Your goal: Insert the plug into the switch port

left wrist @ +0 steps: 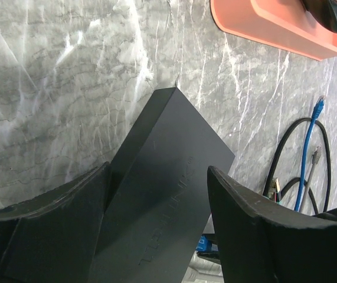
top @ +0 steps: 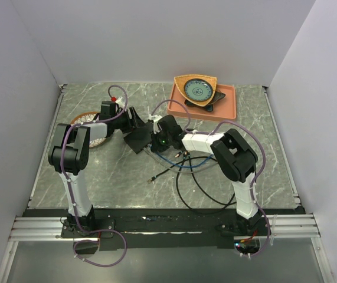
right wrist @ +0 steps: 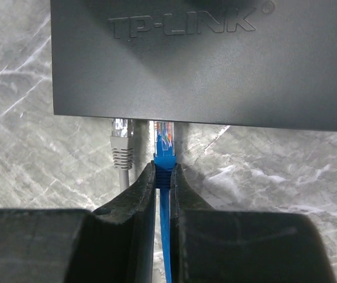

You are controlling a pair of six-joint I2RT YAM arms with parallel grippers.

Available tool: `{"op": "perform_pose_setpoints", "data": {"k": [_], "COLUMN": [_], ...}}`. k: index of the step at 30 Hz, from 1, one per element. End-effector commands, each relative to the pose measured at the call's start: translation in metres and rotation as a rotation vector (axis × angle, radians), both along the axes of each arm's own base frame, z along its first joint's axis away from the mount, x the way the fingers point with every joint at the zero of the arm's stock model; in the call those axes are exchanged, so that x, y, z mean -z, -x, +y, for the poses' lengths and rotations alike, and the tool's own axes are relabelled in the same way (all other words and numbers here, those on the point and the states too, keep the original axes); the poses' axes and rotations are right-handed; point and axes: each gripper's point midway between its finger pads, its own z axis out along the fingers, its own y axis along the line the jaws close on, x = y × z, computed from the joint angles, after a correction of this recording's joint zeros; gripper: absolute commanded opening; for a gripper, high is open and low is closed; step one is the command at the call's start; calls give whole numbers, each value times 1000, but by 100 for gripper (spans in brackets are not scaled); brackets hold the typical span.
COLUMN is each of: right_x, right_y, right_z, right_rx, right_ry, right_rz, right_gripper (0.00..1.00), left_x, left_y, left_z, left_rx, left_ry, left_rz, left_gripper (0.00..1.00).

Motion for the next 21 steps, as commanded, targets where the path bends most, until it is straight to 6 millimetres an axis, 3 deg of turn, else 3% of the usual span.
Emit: {"op": "perform_pose_setpoints", "data": {"k": [1, 9, 21], "right_x": [-73, -52, -49], "right_y": [-25, -41, -56], "right_z": [30, 24, 19], "right_rx": [-41, 54, 135], "right_ry": [-181, -89, -32], "right_rz": [-217, -158, -137], "right_gripper": [0, 0, 0], "left_x": [5, -1, -3], "left_y": [21, 23, 26], "left_z": [-18, -19, -22], "left_rx": [69, 81, 98], "left_ry": [29, 39, 54], "left_rz": [81, 70, 71], "left_gripper": [72, 70, 68]}}
